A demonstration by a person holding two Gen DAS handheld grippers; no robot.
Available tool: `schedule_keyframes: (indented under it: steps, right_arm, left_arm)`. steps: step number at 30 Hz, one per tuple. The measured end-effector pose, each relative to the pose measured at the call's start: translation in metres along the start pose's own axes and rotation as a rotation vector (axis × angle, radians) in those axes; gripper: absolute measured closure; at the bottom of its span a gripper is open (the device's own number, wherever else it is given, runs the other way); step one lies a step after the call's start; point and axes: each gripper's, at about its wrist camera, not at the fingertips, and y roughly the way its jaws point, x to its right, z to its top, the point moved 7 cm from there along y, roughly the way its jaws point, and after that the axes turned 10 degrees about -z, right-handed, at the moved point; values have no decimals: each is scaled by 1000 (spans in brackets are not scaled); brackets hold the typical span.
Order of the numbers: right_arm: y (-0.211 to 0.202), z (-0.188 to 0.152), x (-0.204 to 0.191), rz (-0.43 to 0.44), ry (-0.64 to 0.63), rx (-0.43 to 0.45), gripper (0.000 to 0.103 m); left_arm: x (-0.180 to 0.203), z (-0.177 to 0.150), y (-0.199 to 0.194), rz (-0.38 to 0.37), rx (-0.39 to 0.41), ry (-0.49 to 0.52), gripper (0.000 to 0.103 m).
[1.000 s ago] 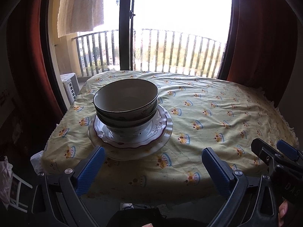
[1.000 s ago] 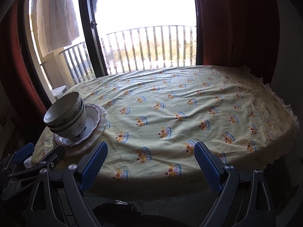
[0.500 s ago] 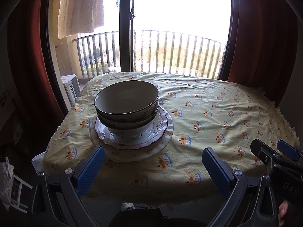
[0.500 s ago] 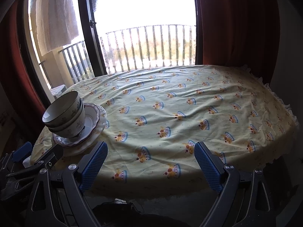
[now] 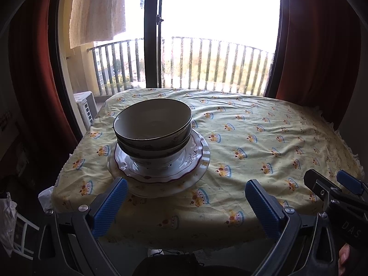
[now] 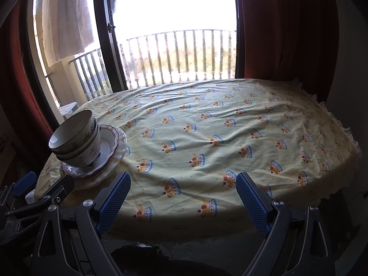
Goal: Organize plates and bowls
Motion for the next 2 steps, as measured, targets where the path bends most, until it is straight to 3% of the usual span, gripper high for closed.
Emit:
schedule_keyframes:
  steps: [2]
  right_arm:
    - [0, 0, 0, 0, 0, 0, 9]
  left_arm:
    - [0, 0, 0, 0, 0, 1, 0]
